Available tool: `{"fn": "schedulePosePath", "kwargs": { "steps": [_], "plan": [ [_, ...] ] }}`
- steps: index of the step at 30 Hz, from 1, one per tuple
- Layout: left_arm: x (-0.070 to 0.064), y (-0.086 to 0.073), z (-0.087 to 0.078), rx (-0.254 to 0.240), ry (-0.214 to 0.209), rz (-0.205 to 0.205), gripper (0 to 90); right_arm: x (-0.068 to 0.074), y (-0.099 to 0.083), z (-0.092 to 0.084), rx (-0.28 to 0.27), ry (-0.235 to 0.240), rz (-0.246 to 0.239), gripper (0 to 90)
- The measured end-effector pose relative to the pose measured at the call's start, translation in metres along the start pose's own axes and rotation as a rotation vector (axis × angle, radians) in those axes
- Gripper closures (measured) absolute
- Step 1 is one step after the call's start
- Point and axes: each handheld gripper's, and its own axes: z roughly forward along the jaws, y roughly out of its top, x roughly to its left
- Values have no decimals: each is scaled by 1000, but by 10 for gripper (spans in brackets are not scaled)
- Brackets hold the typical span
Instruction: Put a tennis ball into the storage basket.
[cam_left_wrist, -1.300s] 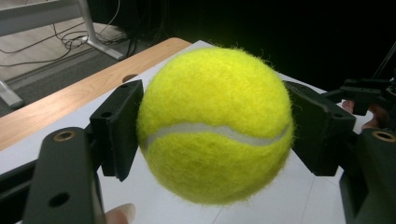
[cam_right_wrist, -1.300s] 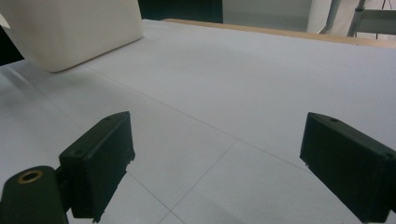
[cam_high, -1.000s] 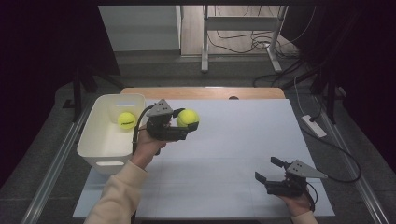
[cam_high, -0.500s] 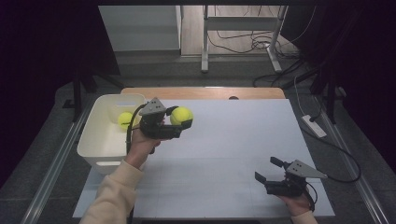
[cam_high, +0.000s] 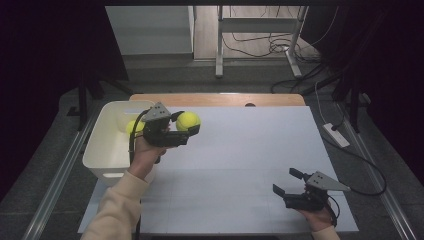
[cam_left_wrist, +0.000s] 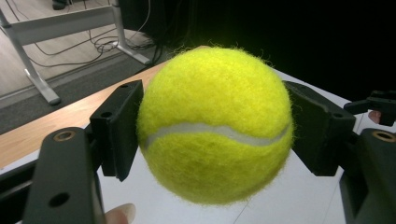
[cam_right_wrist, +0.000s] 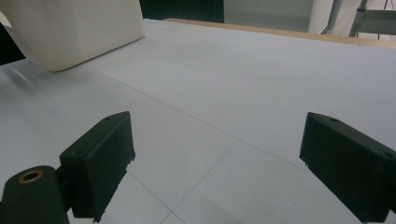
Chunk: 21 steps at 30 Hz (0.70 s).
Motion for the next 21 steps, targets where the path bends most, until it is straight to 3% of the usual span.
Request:
{"fn": "schedulePosePath", "kwargs": {
  "steps": [21],
  "plan": [
    [12, -1, -17, -11, 51, -12, 264, 0, 0, 1, -1, -1, -2, 95]
  ]
}}
